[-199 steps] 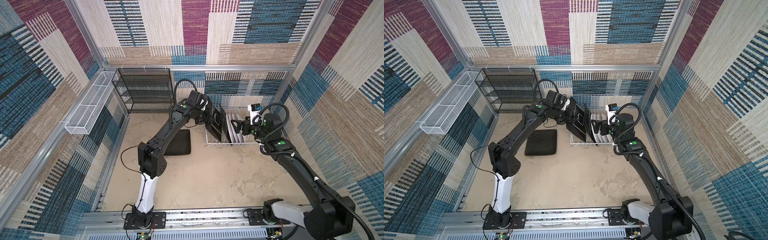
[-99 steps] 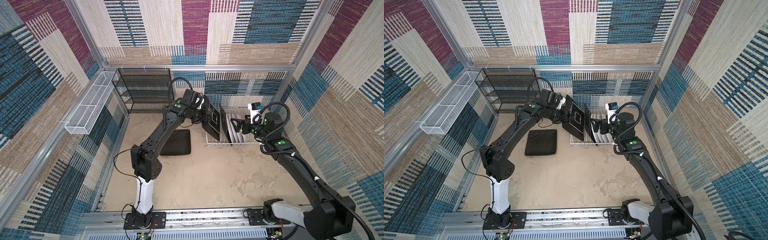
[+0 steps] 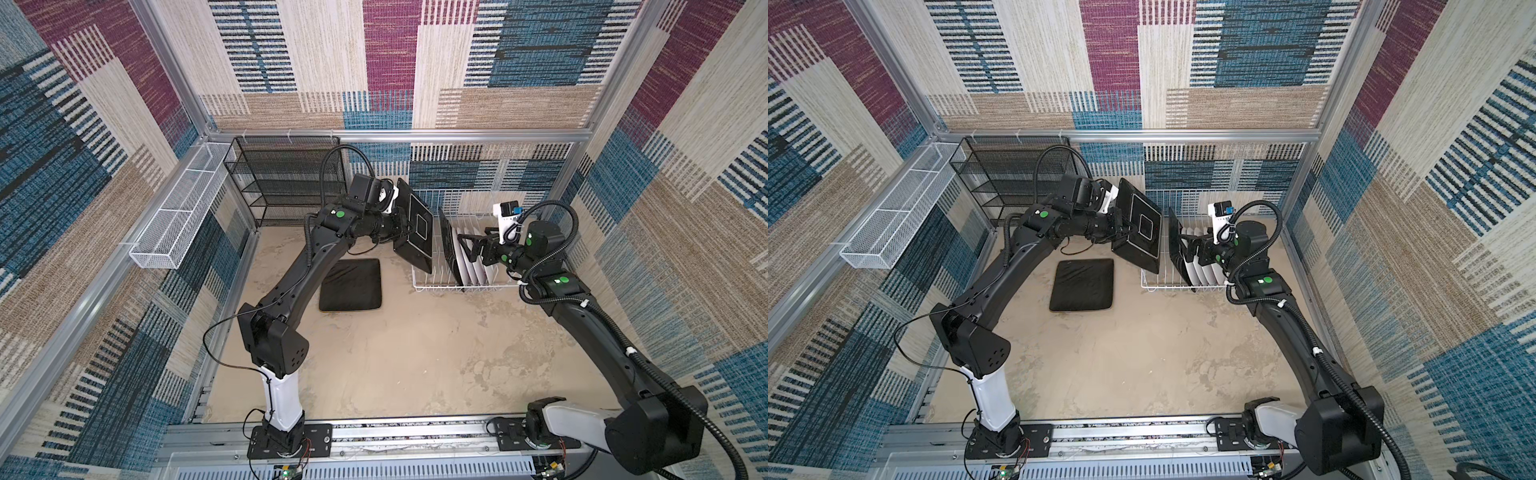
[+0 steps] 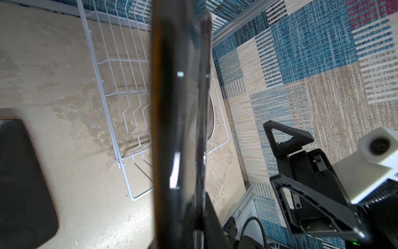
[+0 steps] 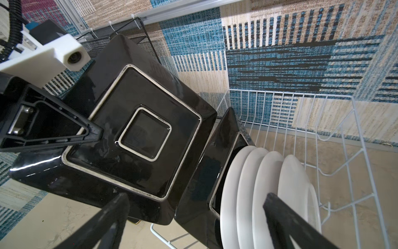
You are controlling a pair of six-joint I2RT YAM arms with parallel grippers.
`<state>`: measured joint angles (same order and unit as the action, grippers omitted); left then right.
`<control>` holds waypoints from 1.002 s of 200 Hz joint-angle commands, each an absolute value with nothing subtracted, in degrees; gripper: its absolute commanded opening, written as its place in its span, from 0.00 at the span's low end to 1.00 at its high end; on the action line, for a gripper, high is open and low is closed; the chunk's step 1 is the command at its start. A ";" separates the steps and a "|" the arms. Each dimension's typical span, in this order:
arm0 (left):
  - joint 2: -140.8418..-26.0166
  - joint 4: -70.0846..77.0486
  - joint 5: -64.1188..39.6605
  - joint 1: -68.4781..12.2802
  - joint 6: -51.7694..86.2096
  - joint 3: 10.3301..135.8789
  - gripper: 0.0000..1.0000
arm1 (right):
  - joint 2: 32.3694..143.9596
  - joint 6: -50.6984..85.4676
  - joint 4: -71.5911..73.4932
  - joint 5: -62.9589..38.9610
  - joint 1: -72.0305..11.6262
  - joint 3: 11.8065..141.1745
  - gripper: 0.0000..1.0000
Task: Unload the plates from the dish rack
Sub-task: Pick up a plate from the dish rack.
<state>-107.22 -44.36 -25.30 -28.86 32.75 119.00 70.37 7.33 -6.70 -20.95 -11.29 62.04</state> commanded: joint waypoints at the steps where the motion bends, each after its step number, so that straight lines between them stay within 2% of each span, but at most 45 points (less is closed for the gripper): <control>1: -103.78 -35.51 -24.47 -28.56 25.22 118.03 0.00 | 71.03 8.81 -5.33 -23.82 -11.32 62.82 1.00; 105: -87.22 -27.65 -13.56 -28.56 -2.02 100.95 0.00 | 75.18 13.19 -3.78 -30.01 -11.34 65.51 1.00; 200: -73.81 -4.59 -3.60 -28.65 -25.72 76.75 0.00 | 80.99 17.44 -9.01 -37.26 -11.34 74.62 1.00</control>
<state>-76.42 -25.36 -6.55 -28.53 -16.23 79.44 79.02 14.98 -7.16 -34.37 -11.29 71.46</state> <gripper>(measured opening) 0.155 0.998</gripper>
